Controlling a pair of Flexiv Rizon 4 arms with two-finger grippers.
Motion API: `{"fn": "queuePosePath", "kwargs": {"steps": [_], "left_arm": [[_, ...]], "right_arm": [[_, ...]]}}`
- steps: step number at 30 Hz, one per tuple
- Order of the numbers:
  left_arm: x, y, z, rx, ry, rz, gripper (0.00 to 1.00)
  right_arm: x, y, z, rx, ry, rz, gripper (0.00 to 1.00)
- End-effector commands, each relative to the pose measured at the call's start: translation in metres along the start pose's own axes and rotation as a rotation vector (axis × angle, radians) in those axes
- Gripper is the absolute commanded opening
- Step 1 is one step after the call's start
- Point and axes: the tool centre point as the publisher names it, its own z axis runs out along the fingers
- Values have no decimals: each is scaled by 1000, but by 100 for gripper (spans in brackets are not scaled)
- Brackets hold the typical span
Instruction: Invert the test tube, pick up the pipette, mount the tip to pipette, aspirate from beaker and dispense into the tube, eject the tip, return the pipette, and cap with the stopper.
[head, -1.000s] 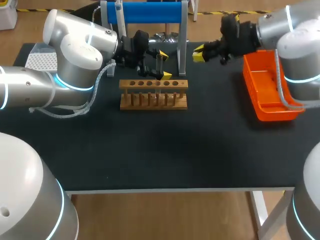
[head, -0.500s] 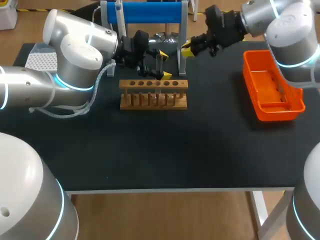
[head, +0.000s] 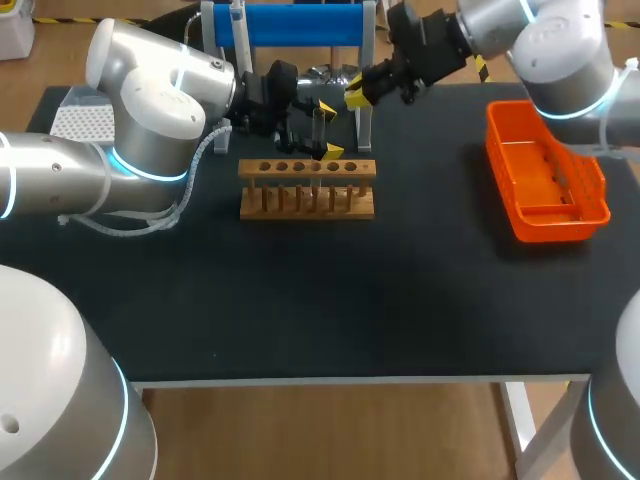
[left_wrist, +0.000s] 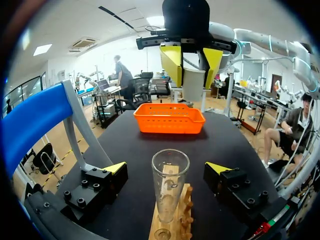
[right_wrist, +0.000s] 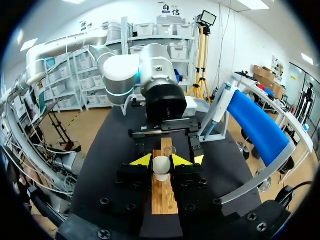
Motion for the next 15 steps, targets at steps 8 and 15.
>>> {"fn": "queuePosePath", "kwargs": {"steps": [8, 15], "left_arm": [[-1, -1, -1, -4, 4, -1, 100], [-1, -1, -1, -4, 4, -1, 100]], "right_arm": [[-5, 8, 15, 9, 25, -10, 0], [-5, 10, 21, 14, 31, -14, 0]]}}
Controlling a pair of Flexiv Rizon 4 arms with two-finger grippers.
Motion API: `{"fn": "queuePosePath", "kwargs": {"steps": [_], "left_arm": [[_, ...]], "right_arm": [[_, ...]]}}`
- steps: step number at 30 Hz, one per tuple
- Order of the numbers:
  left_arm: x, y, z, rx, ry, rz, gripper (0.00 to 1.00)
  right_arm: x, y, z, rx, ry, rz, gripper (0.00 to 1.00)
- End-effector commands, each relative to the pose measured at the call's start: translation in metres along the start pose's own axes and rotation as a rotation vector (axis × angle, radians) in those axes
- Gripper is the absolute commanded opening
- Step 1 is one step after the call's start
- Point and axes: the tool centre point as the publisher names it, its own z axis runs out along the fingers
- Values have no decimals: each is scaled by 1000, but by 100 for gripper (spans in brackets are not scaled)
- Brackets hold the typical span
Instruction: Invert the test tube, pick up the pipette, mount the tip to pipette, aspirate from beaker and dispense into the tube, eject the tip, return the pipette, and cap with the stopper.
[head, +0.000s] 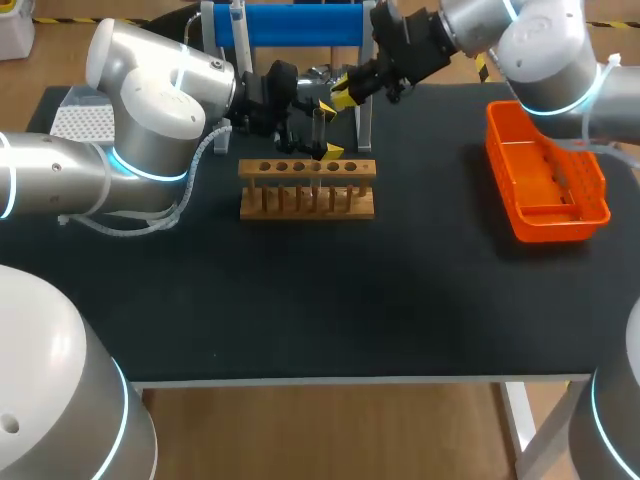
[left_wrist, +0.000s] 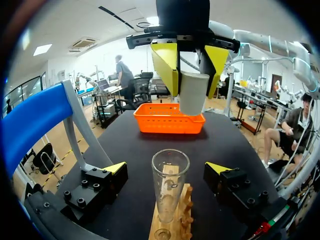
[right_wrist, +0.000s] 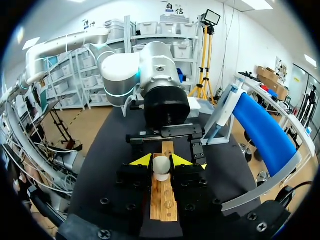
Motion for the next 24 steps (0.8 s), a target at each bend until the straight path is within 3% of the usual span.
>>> {"fn": "queuePosePath", "kwargs": {"steps": [1, 24], "left_arm": [[-1, -1, -1, -4, 4, -1, 100], [0, -1, -1, -25, 2, 13, 100]], "right_arm": [[-3, 2, 3, 5, 6, -1, 0], [-4, 8, 14, 10, 16, -5, 0]]}}
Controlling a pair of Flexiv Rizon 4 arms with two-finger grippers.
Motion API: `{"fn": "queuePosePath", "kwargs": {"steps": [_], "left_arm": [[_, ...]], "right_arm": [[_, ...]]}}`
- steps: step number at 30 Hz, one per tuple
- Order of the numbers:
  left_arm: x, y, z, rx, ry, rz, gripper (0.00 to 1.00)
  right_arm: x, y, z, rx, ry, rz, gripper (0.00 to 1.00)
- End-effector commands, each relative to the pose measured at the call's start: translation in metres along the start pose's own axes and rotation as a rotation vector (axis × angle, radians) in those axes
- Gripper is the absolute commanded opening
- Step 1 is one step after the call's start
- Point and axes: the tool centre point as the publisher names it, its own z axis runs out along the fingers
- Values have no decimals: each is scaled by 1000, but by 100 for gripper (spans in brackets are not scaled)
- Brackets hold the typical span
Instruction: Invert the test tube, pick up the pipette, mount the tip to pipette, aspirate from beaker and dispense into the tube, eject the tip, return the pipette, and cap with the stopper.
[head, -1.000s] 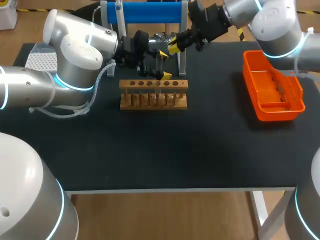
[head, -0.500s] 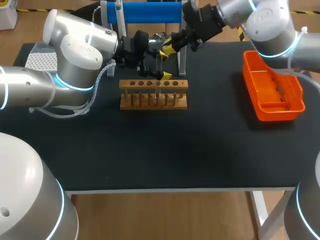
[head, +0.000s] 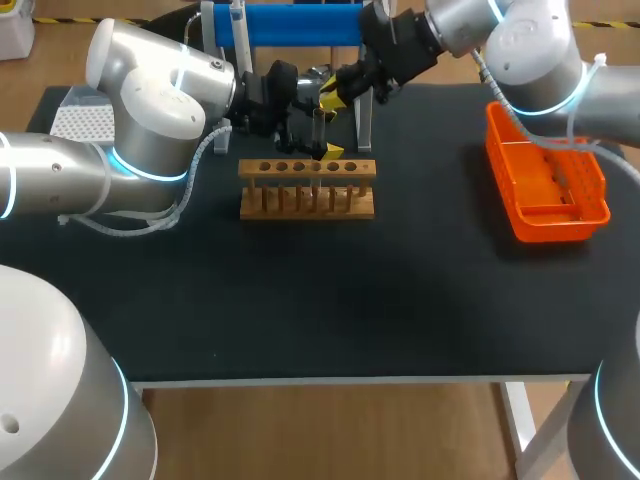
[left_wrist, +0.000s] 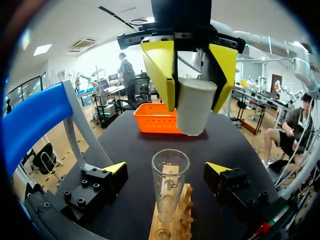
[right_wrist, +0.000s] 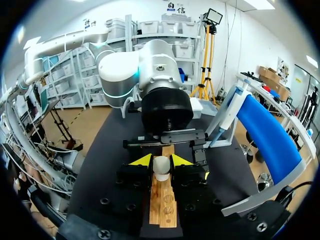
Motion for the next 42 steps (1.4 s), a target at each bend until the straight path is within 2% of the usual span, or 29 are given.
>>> {"fn": "queuePosePath", "kwargs": {"steps": [1, 7, 42], "left_arm": [[0, -1, -1, -32, -1, 11, 100], [2, -1, 0, -73, -9, 28, 100], [2, 0, -2, -69, -13, 25, 100]], "right_arm": [[-2, 1, 0, 5, 5, 0, 0], [-3, 0, 1, 9, 5, 2, 0], [-3, -5, 19, -4, 2, 8, 0]]}}
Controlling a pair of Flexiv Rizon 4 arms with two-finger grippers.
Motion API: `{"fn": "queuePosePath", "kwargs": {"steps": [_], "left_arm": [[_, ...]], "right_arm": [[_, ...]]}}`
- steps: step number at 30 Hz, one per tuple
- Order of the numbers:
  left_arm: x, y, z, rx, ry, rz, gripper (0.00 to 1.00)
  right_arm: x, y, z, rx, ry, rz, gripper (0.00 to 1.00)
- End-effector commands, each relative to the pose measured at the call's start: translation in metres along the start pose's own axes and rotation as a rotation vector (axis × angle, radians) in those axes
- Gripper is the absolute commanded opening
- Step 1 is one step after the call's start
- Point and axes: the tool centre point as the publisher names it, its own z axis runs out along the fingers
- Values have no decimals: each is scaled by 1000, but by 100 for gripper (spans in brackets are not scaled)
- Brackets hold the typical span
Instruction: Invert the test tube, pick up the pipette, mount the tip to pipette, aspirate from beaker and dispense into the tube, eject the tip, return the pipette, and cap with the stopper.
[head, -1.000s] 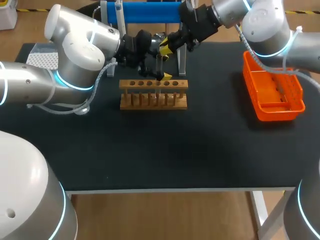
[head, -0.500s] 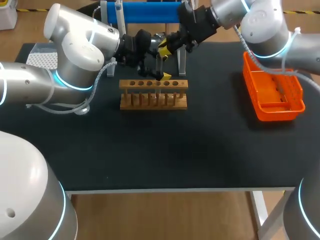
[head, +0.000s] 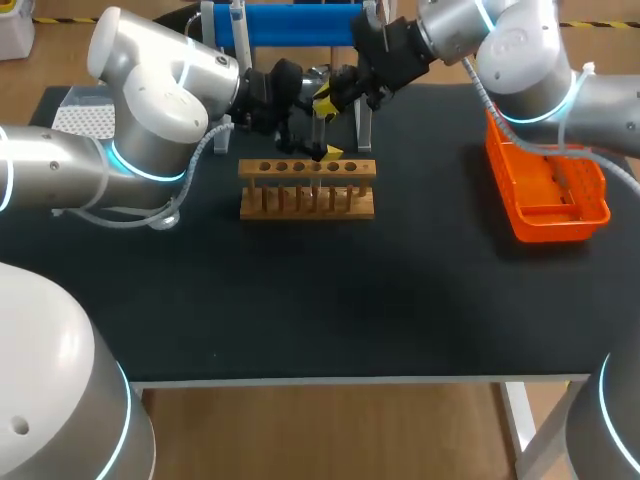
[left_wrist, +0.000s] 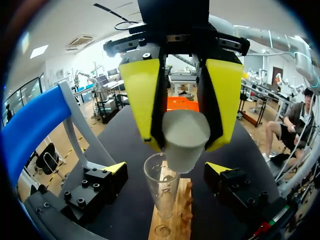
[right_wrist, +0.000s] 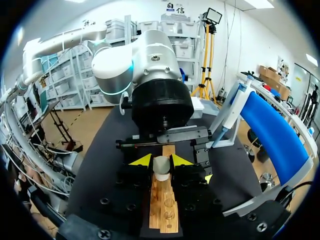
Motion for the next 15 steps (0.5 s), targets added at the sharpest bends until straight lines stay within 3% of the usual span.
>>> {"fn": "queuePosePath", "kwargs": {"steps": [1, 15], "left_arm": [[0, 0, 0, -2, 0, -1, 100], [0, 0, 0, -2, 0, -1, 100]], "right_arm": [[-3, -1, 3, 6, -2, 0, 0], [-5, -1, 1, 0, -13, -2, 0]]}}
